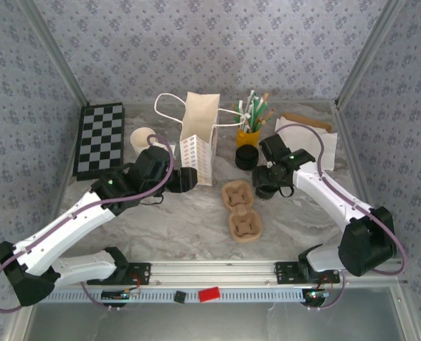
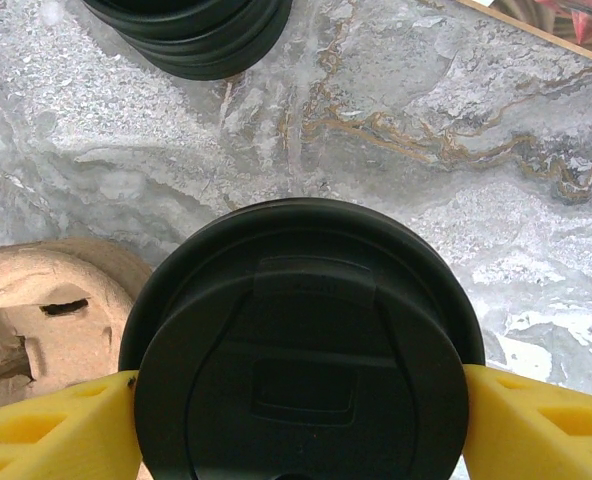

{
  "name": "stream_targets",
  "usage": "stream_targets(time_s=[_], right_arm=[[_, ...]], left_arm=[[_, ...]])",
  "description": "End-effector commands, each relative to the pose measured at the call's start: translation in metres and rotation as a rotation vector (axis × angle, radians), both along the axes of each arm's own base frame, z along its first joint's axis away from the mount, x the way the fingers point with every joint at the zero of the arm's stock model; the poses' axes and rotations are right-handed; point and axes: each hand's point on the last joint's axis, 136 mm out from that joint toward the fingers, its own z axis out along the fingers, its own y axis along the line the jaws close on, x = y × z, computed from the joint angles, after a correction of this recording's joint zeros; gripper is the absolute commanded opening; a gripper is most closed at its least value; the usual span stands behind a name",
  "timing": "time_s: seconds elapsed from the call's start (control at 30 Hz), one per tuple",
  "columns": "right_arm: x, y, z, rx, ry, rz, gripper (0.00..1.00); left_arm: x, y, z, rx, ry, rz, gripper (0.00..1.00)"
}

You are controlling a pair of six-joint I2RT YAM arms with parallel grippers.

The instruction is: Pack the takeout coffee

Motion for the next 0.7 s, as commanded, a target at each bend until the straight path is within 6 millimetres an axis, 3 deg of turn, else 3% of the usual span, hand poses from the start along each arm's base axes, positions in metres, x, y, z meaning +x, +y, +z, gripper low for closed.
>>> stream_targets(time_s=[0.0, 0.37, 0.67], right_arm=[[-0.008, -0.005, -0.005, -0.029, 0.061, -0.010, 0.80], [0.000, 0.000, 0.022, -0.006, 0.013, -0.006, 0.89], [0.018, 0.004, 0.029, 0.024, -0.009, -0.031, 0.84]], left_arm=[[0.000, -0.001, 0.006, 0.006, -0.018, -0.010, 0.69], [0.000, 0.000, 0.008, 0.004, -0.025, -0.008, 0.69], [0.000, 0.001, 0.006, 0.007, -0.023, -0.006, 0.69]])
